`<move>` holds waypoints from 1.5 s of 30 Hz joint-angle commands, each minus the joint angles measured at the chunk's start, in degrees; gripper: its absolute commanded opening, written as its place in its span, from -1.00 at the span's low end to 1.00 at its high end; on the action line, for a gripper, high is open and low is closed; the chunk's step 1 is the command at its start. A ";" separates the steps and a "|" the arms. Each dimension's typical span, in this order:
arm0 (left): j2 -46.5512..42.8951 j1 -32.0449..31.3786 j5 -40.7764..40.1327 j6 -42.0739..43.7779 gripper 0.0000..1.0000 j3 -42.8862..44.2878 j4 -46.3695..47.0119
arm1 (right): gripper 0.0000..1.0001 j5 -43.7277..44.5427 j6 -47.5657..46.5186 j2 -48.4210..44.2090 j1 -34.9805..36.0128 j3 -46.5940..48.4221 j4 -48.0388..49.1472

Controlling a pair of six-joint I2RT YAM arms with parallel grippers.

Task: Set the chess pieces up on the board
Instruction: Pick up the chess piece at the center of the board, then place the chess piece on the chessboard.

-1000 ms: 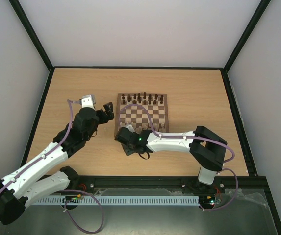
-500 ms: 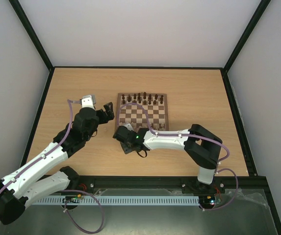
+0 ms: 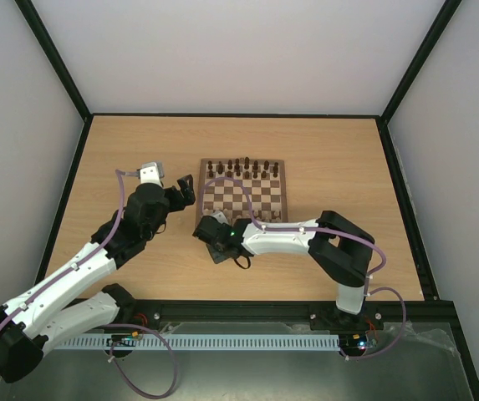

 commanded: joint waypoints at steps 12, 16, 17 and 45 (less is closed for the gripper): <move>0.73 0.45 0.25 0.33 0.98 -0.32 0.77 | -0.91 -1.33 -1.28 -2.33 -0.41 0.20 -2.97; 0.66 0.45 0.00 0.37 0.98 -0.31 0.64 | -0.92 -1.09 -1.10 -7.89 -0.31 -1.35 -5.30; 0.60 0.44 -0.13 0.34 0.98 -0.31 0.59 | -0.91 -0.89 -1.07 -9.48 -0.35 -1.82 -5.97; 1.07 0.89 0.01 0.24 0.98 -0.17 0.43 | -0.86 -0.82 -8.77 -8.85 -18.33 13.28 -16.96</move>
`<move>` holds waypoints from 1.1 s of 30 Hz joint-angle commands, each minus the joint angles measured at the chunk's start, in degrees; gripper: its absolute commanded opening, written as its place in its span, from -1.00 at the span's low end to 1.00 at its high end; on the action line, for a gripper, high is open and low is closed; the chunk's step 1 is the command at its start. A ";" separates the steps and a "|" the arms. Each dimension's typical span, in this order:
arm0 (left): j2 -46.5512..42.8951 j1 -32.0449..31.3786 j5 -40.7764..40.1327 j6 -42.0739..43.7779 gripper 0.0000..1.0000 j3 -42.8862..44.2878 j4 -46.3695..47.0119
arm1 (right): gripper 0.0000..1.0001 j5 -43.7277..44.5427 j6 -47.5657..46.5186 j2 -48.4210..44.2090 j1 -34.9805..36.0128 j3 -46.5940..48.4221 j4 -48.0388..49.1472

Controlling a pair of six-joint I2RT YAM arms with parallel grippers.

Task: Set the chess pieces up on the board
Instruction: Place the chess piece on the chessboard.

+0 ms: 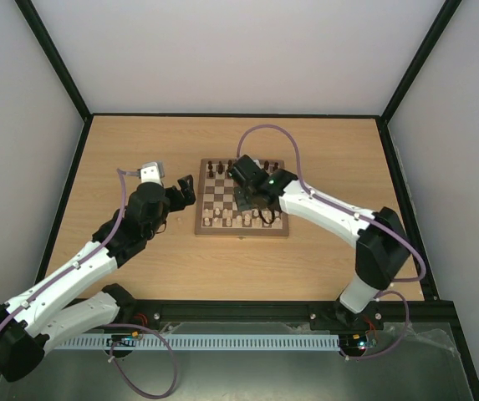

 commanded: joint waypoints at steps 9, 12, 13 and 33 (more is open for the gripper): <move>1.20 0.65 -0.16 0.24 0.98 -0.05 0.47 | -0.85 -2.70 -4.36 10.78 -2.06 7.12 -6.21; 1.58 0.61 -0.08 0.30 0.98 0.05 0.55 | -0.85 -3.23 -4.91 12.26 -2.42 7.21 -6.55; 1.72 0.63 -0.06 0.30 0.98 0.03 0.57 | -0.84 -3.39 -5.03 12.68 -2.49 7.12 -6.63; 2.48 0.71 0.21 0.35 0.98 0.04 0.75 | -0.74 -4.16 -6.43 16.87 -3.35 5.58 -6.74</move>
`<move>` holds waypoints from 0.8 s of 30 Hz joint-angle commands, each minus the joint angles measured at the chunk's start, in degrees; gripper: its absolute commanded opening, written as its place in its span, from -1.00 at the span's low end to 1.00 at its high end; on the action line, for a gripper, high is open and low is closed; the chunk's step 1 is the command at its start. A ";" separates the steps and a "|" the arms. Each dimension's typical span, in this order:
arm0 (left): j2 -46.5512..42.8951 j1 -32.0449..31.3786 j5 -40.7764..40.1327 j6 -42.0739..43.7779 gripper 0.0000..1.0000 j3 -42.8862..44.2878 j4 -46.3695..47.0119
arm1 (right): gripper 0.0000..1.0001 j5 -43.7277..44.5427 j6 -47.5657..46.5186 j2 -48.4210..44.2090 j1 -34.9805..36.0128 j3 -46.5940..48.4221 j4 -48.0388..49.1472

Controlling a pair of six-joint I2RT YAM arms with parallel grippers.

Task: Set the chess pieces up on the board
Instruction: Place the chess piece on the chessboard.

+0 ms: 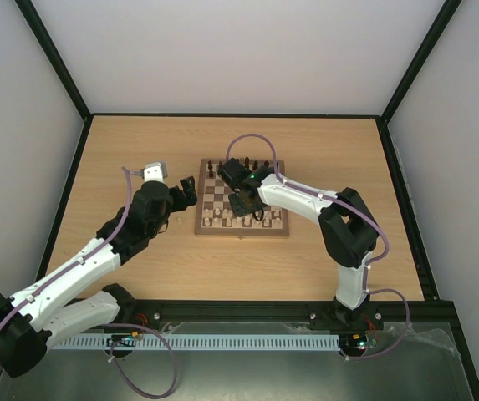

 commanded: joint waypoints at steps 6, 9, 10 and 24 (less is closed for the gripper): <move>0.48 0.52 -0.03 0.31 0.98 0.05 0.76 | -0.74 -0.13 -0.99 2.14 -0.35 -0.81 -3.52; 0.58 0.54 -0.16 0.37 0.98 0.05 0.75 | -0.74 -0.22 -0.98 2.16 -0.33 -1.26 -3.37; 0.71 0.52 -0.15 0.33 0.98 0.02 0.75 | -0.74 -0.22 -0.98 2.02 -0.30 -1.40 -3.30; 1.11 0.60 -0.05 0.30 0.98 0.05 0.75 | -0.60 -0.89 -1.16 1.91 -0.32 -1.74 -2.69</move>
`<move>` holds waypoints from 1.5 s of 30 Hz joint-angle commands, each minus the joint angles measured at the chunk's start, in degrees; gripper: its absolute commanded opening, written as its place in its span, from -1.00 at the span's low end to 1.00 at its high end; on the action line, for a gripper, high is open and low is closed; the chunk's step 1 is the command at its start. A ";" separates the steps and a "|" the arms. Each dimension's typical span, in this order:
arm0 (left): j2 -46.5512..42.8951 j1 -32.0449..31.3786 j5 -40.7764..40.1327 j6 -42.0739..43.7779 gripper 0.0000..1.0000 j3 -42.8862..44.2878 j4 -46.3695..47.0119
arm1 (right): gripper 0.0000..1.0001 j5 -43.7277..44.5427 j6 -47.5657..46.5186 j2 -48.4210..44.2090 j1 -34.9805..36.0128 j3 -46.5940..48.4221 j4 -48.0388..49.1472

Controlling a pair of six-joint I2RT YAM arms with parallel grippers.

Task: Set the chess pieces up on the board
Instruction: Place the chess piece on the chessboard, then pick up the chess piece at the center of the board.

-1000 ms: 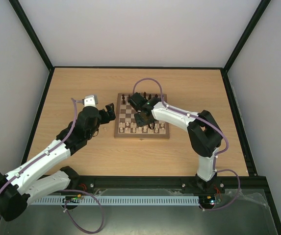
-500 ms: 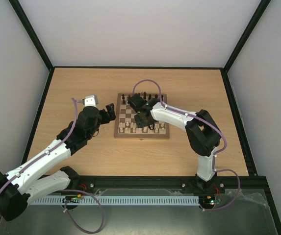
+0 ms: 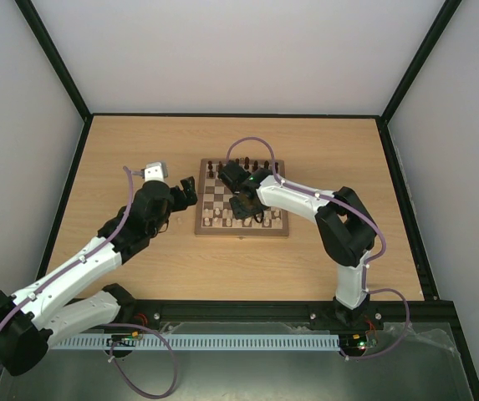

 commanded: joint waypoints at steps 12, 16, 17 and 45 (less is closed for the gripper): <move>0.92 0.28 -0.45 0.35 0.98 0.29 0.50 | -0.23 1.75 0.50 -4.28 -0.32 -0.95 -0.53; 1.51 0.35 -0.36 0.34 0.98 0.54 0.30 | -0.10 3.09 1.00 -8.14 -0.34 -1.59 1.05; 1.73 0.44 -0.36 0.32 0.98 0.65 0.21 | -0.08 3.23 1.07 -8.96 -0.36 -2.00 1.60; 11.80 2.72 1.50 -6.99 0.98 -1.10 -8.28 | -0.06 -2.80 2.02 -23.78 -0.30 -10.85 7.32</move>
